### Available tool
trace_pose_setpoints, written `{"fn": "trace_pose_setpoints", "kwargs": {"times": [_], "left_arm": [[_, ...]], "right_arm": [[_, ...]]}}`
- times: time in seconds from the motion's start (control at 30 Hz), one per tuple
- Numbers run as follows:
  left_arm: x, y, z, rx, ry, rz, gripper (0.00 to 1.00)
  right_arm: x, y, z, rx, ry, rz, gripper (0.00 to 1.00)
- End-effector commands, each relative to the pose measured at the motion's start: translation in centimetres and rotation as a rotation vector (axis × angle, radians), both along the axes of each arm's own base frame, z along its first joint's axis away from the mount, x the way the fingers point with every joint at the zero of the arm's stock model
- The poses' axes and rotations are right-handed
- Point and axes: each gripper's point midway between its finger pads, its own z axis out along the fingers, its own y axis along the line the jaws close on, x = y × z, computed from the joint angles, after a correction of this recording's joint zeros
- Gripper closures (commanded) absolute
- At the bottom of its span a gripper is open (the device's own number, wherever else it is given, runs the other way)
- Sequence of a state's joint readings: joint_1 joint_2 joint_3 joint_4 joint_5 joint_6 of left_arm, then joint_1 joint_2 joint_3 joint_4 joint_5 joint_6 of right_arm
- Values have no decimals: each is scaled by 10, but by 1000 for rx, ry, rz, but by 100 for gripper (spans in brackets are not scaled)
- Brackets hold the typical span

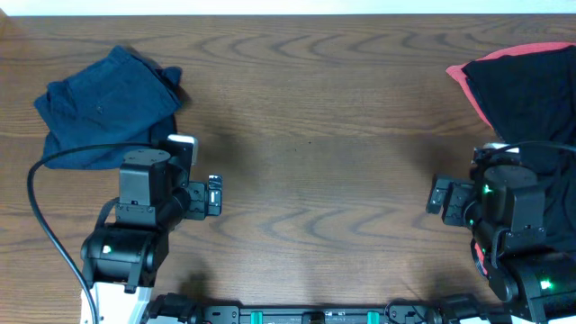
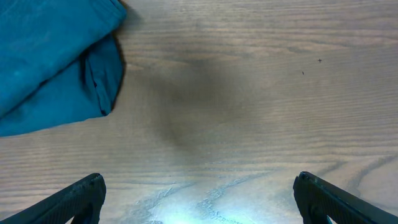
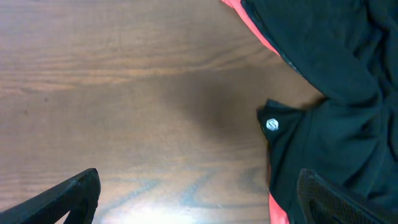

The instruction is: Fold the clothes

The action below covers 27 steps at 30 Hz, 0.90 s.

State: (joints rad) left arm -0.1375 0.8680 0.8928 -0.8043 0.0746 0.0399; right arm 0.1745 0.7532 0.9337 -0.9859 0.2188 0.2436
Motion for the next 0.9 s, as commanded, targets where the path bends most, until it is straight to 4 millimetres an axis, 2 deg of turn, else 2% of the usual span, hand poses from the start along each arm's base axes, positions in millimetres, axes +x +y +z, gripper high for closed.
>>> {"fn": "trace_pose_setpoints", "kwargs": {"times": [0.0, 0.17, 0.37, 0.5, 0.67, 0.87], "left_arm": [[1, 2, -3, 1, 15, 17, 2], [2, 2, -7, 3, 29, 17, 2], [2, 2, -8, 3, 35, 17, 2], [2, 2, -8, 3, 35, 17, 2], [2, 2, -8, 4, 35, 18, 2], [2, 2, -8, 4, 35, 18, 2]], "right_arm": [[-1, -3, -2, -49, 11, 16, 1], [5, -1, 3, -46, -23, 24, 1], [23, 14, 22, -102, -124, 180, 1], [31, 11, 32, -120, -203, 178, 1], [28, 1, 32, -116, -328, 136, 1], [11, -4, 16, -111, -496, 108, 1]]}}
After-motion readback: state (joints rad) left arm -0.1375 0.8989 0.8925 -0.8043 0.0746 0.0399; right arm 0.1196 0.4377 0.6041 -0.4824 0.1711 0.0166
